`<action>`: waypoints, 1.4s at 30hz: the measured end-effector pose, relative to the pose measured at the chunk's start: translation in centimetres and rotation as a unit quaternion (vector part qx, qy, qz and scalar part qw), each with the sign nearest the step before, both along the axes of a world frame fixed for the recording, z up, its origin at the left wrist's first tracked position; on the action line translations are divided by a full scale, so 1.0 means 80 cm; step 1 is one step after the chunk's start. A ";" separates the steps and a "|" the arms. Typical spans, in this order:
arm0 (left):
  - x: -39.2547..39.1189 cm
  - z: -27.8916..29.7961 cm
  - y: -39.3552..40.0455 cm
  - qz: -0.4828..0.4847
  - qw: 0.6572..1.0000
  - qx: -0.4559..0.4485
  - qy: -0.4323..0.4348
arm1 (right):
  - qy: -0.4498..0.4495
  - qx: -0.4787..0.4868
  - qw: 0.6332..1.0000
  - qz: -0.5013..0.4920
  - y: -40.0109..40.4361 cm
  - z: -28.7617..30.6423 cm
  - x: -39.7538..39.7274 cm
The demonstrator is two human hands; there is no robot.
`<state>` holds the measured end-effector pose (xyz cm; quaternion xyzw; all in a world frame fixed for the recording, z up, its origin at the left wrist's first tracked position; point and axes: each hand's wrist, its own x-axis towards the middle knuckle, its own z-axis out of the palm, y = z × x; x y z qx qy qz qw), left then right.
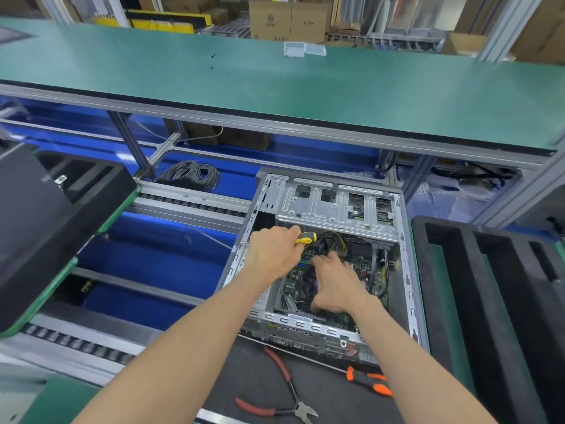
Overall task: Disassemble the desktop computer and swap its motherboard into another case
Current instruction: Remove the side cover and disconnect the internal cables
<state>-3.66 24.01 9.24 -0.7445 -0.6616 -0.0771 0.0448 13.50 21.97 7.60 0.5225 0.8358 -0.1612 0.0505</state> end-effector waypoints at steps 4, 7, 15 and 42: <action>0.001 0.001 0.000 -0.001 1.000 -0.002 0.003 | -0.026 -0.005 0.999 0.035 0.000 -0.002 0.004; 0.002 0.002 -0.001 -0.002 1.000 -0.002 0.005 | 0.019 -0.014 1.000 0.010 0.001 -0.005 0.005; 0.001 0.003 -0.002 -0.006 1.000 0.002 -0.020 | 0.001 0.056 0.998 0.015 0.013 -0.001 -0.039; 0.033 0.030 -0.004 -0.104 0.974 -0.057 -0.192 | 0.531 0.023 0.828 -0.176 0.009 0.056 0.003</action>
